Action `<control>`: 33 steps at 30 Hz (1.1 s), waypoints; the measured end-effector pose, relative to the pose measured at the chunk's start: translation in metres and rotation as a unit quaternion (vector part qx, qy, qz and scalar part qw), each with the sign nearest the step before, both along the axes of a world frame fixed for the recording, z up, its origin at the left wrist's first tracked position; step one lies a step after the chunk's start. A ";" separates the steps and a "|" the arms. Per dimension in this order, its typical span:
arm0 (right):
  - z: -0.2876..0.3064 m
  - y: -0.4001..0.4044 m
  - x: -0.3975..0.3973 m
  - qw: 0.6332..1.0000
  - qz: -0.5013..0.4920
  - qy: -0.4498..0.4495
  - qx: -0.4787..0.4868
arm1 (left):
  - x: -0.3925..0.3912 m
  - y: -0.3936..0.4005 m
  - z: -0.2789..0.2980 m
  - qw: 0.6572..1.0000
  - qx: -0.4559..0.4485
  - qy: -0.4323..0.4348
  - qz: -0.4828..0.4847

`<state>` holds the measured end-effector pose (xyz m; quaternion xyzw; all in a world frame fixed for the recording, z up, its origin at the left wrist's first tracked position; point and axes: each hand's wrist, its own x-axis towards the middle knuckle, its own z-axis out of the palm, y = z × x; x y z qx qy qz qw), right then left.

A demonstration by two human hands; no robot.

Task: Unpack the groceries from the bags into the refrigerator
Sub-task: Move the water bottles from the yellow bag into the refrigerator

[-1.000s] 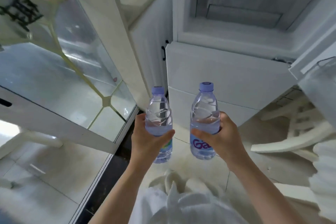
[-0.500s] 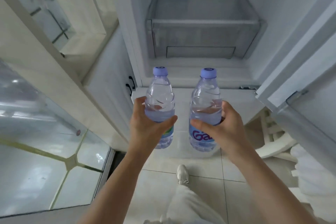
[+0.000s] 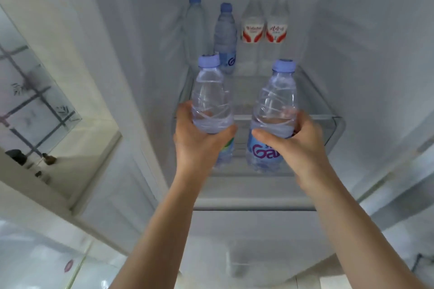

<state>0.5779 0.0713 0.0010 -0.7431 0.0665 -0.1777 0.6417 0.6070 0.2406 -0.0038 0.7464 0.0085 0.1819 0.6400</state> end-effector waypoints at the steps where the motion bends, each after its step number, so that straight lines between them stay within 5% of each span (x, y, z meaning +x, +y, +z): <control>1: 0.005 -0.002 0.011 1.000 -0.008 -0.009 -0.001 | 0.012 -0.004 0.005 1.000 -0.006 -0.007 -0.002; 15: 0.007 0.004 0.143 0.993 -0.090 -0.073 -0.022 | 0.131 -0.027 0.003 0.991 -0.060 -0.102 0.059; 33: -0.021 0.006 0.140 0.984 -0.019 -0.090 -0.155 | 0.148 0.003 -0.023 0.995 -0.031 -0.061 -0.069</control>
